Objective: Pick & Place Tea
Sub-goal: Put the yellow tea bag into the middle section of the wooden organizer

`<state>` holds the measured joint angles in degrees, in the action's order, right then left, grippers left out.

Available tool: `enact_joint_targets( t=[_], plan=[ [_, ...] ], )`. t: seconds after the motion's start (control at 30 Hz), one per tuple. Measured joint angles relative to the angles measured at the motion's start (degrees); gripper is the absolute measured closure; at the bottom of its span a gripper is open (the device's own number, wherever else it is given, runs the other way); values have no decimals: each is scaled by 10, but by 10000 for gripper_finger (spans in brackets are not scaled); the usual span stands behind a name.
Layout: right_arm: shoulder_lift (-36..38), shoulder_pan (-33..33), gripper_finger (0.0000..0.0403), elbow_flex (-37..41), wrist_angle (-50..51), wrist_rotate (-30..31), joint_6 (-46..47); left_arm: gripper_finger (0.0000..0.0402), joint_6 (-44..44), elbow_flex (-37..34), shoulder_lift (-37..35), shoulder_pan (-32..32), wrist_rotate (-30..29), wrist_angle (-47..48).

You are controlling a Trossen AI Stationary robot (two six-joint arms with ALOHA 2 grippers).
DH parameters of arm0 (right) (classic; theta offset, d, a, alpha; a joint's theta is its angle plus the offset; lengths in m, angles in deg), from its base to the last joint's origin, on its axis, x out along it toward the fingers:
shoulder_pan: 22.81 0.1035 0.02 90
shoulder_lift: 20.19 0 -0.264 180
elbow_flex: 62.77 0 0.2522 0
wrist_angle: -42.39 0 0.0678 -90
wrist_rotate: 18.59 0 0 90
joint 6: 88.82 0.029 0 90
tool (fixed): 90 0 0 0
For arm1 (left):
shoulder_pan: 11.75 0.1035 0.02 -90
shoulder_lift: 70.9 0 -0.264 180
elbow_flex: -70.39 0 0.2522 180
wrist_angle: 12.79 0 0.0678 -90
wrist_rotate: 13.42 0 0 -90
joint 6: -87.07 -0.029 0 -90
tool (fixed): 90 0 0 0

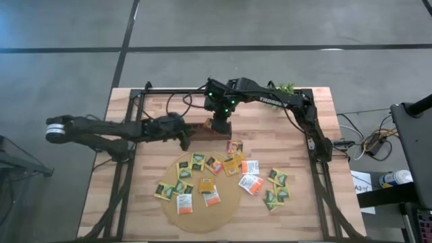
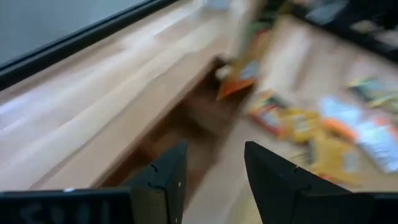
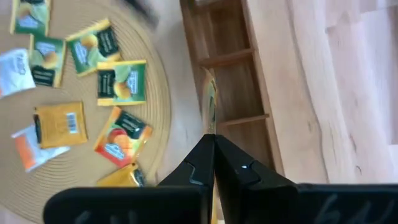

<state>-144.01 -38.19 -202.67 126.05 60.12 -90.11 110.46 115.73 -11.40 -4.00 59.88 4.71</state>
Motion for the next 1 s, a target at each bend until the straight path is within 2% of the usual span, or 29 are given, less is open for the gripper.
enact_joint_targets(
  t=[0.13,0.43,0.63,1.0],
  plan=[
    [-21,9,394,0,-11,34,-18,248,22,0,-43,0,-48,84],
    [-59,11,394,1,-33,74,-55,248,83,-15,-46,2,-61,156],
    [-65,12,394,-7,-58,96,-80,248,158,-67,-58,3,-100,125],
    [-95,11,394,-9,-60,106,-114,248,157,-132,-57,7,-102,-27]
  ],
)
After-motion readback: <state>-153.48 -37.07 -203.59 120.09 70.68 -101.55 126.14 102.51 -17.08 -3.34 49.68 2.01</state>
